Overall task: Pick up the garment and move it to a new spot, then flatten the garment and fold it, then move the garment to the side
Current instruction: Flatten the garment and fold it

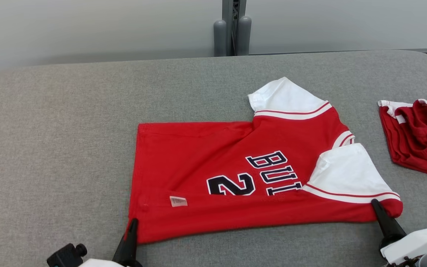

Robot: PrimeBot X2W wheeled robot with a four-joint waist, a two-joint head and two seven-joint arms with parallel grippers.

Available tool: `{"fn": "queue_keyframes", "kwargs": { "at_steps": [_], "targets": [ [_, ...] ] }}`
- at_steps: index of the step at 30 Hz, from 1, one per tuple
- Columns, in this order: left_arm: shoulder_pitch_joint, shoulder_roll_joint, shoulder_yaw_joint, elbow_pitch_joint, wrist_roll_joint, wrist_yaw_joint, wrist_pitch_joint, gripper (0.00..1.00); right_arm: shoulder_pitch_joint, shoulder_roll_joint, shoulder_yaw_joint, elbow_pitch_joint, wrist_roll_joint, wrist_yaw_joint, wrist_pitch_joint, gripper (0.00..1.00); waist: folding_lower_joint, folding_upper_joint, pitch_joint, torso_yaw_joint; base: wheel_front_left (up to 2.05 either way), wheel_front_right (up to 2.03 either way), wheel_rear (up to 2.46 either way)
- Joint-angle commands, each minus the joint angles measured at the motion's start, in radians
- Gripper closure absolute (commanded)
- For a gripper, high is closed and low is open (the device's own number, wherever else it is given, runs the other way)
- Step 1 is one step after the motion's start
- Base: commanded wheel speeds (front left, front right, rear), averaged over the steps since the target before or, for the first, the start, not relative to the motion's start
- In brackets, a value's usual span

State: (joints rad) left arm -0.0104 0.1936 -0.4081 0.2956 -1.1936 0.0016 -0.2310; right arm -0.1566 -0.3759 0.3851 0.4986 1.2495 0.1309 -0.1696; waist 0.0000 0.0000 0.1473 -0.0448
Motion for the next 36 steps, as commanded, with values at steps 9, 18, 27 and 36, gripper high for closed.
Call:
{"fn": "queue_keyframes", "kwargs": {
  "at_steps": [9, 18, 27, 36],
  "targets": [
    [0.081, 0.025, -0.007, -0.042, 0.023, 0.079, 0.0, 0.16, 0.009, 0.023, -0.015, 0.06, -0.035, 0.0, -0.03, 0.17, 0.0, 0.0, -0.009, -0.012, 0.0, 0.0, 0.0],
    [0.079, 0.061, 0.018, -0.057, 0.054, 0.099, -0.009, 0.0, 0.055, -0.002, -0.043, 0.064, -0.036, 0.0, -0.051, 0.0, 0.0, 0.0, -0.021, -0.023, 0.0, 0.0, 0.0],
    [-0.044, 0.137, 0.012, -0.105, 0.128, 0.119, 0.025, 0.0, 0.083, -0.084, -0.084, -0.011, -0.058, 0.0, -0.046, 0.0, 0.0, 0.0, -0.029, -0.038, 0.0, 0.0, 0.0],
    [-0.283, 0.166, -0.089, -0.03, 0.231, 0.127, 0.175, 0.0, 0.037, -0.151, -0.094, -0.15, -0.127, 0.0, 0.023, 0.0, 0.0, 0.0, 0.0, -0.06, 0.0, 0.0, 0.0]
  ]
}}
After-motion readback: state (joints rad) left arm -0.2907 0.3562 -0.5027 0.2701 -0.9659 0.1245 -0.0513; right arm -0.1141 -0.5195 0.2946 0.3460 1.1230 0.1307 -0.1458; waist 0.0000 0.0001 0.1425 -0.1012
